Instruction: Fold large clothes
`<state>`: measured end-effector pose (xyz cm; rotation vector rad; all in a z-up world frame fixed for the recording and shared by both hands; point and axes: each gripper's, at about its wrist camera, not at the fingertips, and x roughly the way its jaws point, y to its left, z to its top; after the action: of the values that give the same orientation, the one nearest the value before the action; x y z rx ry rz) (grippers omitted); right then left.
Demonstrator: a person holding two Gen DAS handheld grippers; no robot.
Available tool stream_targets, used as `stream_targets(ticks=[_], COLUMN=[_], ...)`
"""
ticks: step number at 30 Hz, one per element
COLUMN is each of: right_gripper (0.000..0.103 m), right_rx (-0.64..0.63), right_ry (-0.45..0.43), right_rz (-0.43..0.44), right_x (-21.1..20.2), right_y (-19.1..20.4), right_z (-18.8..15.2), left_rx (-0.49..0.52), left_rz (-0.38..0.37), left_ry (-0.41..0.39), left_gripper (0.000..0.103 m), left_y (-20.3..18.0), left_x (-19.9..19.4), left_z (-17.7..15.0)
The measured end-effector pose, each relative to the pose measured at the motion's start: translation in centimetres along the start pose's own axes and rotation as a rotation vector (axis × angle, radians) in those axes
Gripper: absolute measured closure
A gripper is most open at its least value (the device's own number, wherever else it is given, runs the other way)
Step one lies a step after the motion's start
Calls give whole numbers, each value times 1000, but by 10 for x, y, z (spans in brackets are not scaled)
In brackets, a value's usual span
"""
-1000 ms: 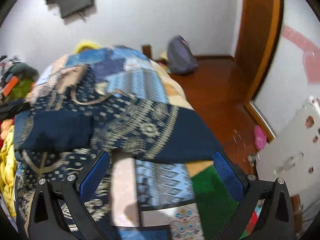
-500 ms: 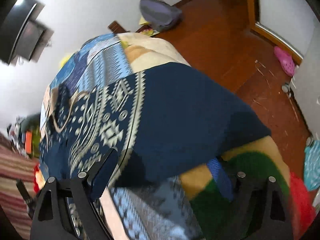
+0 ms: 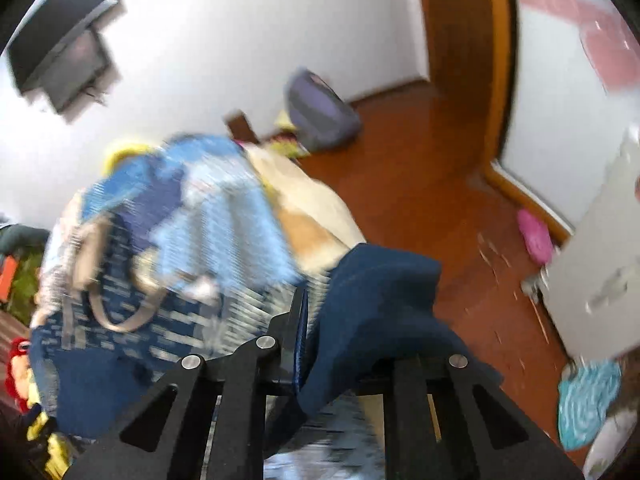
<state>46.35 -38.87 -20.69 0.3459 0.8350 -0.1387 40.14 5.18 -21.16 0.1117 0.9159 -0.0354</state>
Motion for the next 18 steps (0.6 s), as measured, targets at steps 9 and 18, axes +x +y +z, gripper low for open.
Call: stream_targets(ticks=[9,18], right_gripper=[90,90], right_rx=[-153,-327], right_ry=[-100,129], right_rz=[273,407], right_x=[-84,-47], right_y=[125,271], right_z=[28,-43], left_rx=[-60,-132], left_rz=[-11,4], left_ry=[-90,-81], left_gripper=[28,28], left_y=[34,70], left_x=[-53,-74], left_z=[-14,-48])
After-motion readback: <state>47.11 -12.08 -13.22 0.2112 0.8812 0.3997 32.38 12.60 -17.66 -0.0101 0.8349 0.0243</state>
